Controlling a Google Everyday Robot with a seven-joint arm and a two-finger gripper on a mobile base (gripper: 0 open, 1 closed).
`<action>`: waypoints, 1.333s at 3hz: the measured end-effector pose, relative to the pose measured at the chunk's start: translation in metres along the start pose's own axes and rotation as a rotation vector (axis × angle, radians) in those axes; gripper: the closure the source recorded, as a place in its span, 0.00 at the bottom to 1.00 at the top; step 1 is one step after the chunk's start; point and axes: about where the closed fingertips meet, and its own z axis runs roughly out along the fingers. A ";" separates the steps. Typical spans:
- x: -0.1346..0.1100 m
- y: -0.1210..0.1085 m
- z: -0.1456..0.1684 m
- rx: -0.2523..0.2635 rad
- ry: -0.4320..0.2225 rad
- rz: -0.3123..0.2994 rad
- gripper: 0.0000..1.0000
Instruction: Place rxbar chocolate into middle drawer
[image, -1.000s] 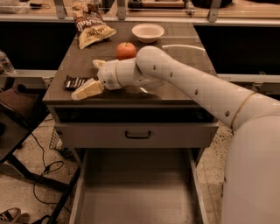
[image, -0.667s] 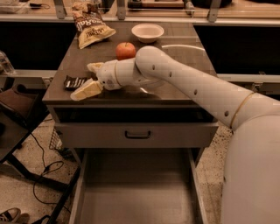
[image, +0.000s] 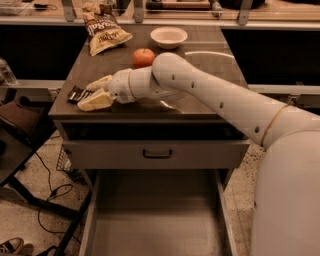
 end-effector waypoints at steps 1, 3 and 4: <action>0.000 0.000 0.000 0.000 0.000 0.000 0.88; 0.000 0.000 0.000 0.000 0.000 0.000 1.00; 0.000 0.000 0.000 0.000 0.000 0.000 1.00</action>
Offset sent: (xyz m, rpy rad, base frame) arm 0.0000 0.0001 0.0000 0.0000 0.0000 0.0002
